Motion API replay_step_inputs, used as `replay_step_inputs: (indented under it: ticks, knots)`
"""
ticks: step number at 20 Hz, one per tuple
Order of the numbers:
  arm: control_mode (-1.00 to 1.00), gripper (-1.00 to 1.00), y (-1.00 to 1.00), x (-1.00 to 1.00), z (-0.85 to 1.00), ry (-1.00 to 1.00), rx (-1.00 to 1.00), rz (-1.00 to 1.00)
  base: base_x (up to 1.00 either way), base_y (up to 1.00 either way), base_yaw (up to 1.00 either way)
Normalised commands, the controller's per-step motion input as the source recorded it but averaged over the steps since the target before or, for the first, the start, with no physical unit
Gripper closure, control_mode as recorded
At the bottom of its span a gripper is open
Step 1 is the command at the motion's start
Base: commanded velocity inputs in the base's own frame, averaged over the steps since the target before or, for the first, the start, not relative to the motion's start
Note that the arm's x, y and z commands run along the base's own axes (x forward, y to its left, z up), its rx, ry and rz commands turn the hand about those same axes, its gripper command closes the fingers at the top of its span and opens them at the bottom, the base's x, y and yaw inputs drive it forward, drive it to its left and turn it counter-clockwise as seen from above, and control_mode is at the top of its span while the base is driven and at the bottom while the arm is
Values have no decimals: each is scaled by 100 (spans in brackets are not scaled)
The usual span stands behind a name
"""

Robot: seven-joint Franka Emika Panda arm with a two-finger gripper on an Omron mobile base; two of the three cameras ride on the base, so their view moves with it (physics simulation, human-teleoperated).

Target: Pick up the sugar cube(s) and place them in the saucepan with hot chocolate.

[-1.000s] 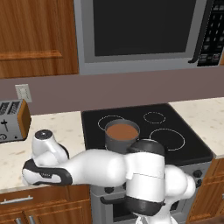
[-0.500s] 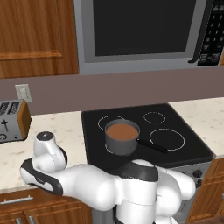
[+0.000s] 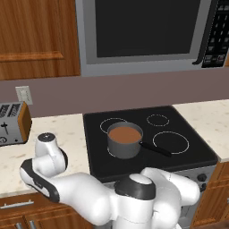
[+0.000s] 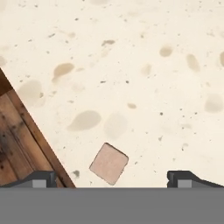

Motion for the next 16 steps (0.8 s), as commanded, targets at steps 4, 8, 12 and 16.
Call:
replay_step_inputs:
  ticks: [4,8,12,16]
  knots:
    - [-100,-100,3,-8,-18,0,0,0,0,0,0]
    - [-100,-100,3,-5,-24,0,0,0,0,0,0]
    - [-100,-100,9,0,-20,0,0,0,0,0,0]
    - [-100,-100,15,0,-2,0,0,0,0,0,0]
